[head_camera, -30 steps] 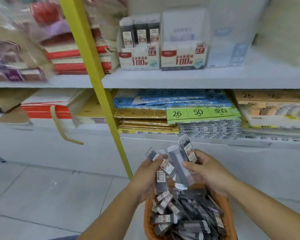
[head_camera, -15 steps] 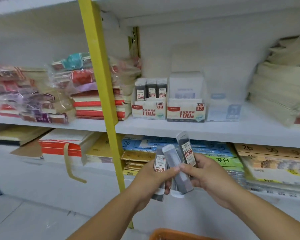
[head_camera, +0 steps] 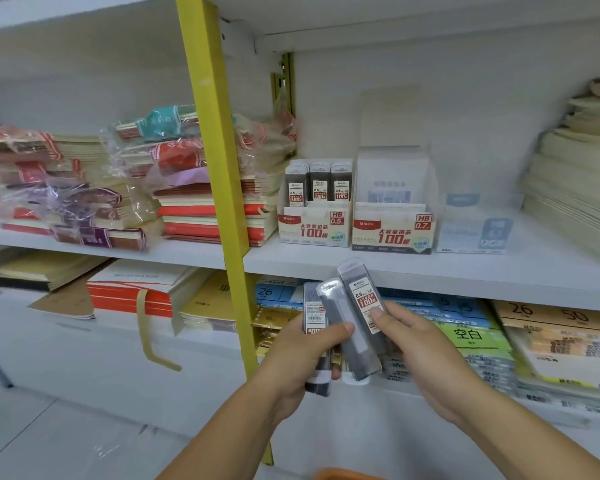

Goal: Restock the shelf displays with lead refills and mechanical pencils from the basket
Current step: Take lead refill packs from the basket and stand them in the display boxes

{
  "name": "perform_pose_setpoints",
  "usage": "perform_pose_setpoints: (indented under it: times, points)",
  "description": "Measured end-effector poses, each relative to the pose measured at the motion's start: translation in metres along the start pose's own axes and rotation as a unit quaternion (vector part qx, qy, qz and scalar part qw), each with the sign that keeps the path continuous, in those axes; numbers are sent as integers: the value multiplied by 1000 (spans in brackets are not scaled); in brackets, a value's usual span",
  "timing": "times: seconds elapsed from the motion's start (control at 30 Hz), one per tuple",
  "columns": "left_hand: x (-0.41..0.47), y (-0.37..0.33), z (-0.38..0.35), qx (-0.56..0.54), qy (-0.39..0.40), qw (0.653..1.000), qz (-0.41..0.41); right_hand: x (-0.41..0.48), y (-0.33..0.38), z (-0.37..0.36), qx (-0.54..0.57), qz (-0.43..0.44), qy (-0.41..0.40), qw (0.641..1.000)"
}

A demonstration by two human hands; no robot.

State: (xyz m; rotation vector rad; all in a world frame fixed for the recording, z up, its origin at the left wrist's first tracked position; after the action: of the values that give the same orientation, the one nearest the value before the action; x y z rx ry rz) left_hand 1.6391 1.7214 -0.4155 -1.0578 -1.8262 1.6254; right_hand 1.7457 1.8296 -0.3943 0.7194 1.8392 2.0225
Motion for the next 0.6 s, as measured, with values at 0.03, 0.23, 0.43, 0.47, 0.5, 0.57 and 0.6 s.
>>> perform_pose_setpoints:
  times: [0.03, 0.23, 0.43, 0.47, 0.5, 0.57, 0.6]
  points:
    - [-1, -3, 2, -4, -2, 1000, -6, 0, 7, 0, -28, 22, -2, 999]
    - [5, -33, 31, -65, -70, 994, -53, 31, 76, 6, -122, 132, -53, 982]
    - [15, -68, 67, -109, -126, 979, -116, 90, 169, -17, -194, 283, -62, 937]
    - [17, -71, 72, -121, -127, 977, -122, 100, 179, -22, -222, 303, -68, 924]
    - [20, -72, 75, -129, -131, 975, -123, 109, 186, -26, -253, 319, -74, 910]
    - [25, -74, 82, -133, -148, 972, -122, 127, 192, -35, -308, 333, -82, 888]
    - [27, -74, 84, -136, -156, 971, -123, 136, 193, -40, -325, 336, -82, 880]
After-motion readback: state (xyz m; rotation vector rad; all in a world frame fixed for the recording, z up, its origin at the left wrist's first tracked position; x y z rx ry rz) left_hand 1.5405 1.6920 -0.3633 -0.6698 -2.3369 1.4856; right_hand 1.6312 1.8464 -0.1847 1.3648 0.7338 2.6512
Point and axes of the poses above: each hand's wrist, its own x-axis towards the middle knuckle, its own z-axis out of the back of the hand, y = z × x, the point moved 6 cm from there along x, towards the middle knuckle, and after that the axes turned 5 degrees about z, right-handed, at the moved point
